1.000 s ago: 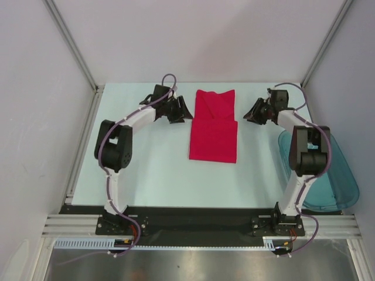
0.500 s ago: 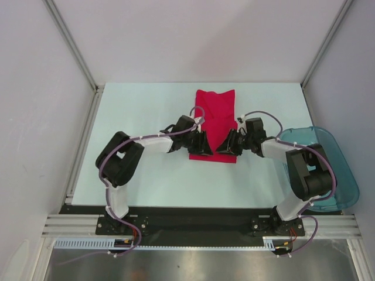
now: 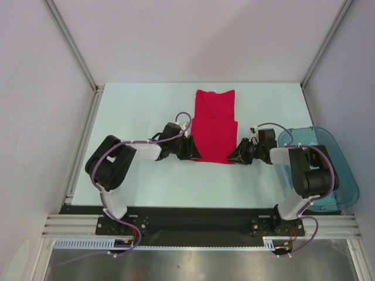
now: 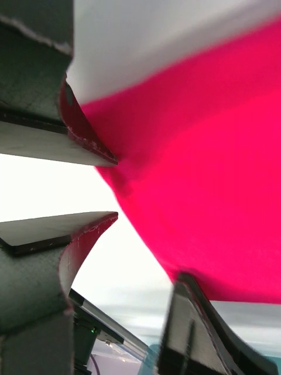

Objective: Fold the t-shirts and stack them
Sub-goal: Fold the tshirt

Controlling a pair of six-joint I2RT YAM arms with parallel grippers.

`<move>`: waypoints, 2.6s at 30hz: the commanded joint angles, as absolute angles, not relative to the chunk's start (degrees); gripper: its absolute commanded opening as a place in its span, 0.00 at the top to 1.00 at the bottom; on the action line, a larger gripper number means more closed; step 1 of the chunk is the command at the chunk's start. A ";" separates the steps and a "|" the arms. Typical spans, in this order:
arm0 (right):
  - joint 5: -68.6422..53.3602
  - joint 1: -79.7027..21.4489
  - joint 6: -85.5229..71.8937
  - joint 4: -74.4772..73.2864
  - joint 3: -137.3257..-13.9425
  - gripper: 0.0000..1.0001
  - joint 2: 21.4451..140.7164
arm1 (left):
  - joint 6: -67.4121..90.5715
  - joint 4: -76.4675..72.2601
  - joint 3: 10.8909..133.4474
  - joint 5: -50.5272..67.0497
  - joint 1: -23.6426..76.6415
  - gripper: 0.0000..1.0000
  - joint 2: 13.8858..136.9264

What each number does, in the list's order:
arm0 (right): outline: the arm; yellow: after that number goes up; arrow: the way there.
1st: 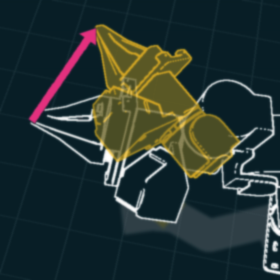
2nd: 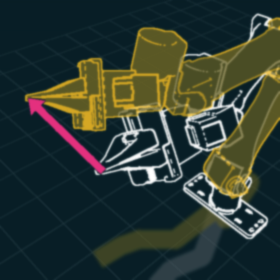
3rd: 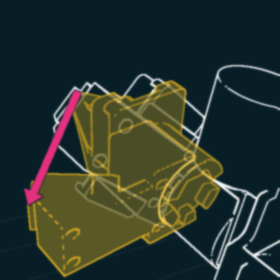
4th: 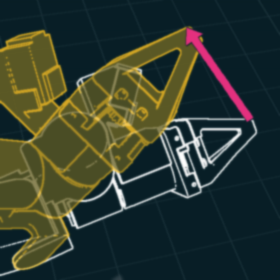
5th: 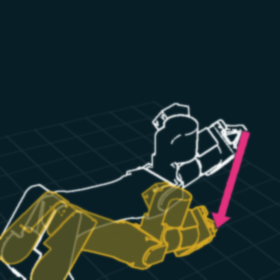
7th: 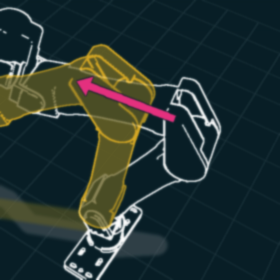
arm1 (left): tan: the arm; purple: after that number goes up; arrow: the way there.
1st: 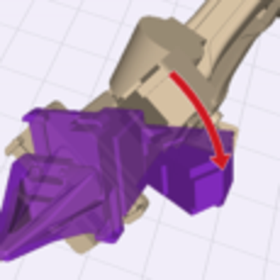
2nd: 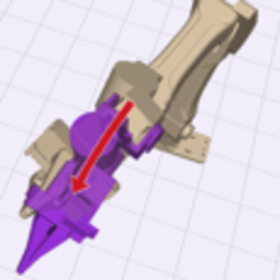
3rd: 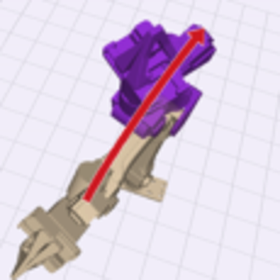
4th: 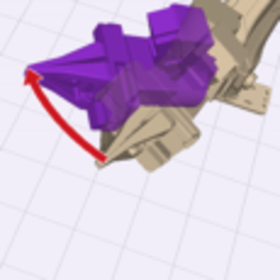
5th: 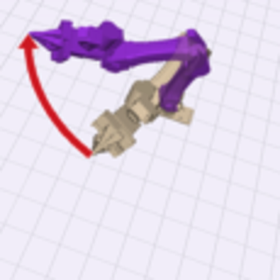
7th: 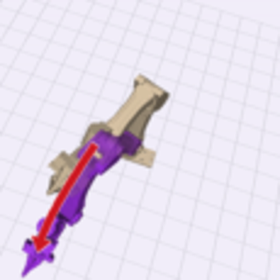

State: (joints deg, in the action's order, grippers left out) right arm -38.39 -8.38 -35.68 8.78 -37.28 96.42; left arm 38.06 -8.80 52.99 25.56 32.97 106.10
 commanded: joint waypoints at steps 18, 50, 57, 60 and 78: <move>-4.34 -12.98 -65.54 4.56 -9.51 0.43 43.88 | 64.66 -15.01 25.77 0.98 36.91 0.39 75.76; 26.81 -34.98 -88.94 16.26 -15.20 0.54 74.53 | 89.12 -19.25 31.82 2.19 32.78 0.57 98.17; 27.42 -34.98 -89.91 15.12 -15.29 0.55 74.53 | 88.24 -16.00 31.64 2.90 32.78 0.56 97.21; 27.33 -34.98 -90.26 14.85 -15.12 0.55 74.27 | 87.37 -13.98 31.64 3.08 32.87 0.52 96.16; 27.07 -34.72 -91.58 15.12 -15.64 0.61 77.08 | 86.49 -11.78 32.25 3.25 34.28 0.57 98.79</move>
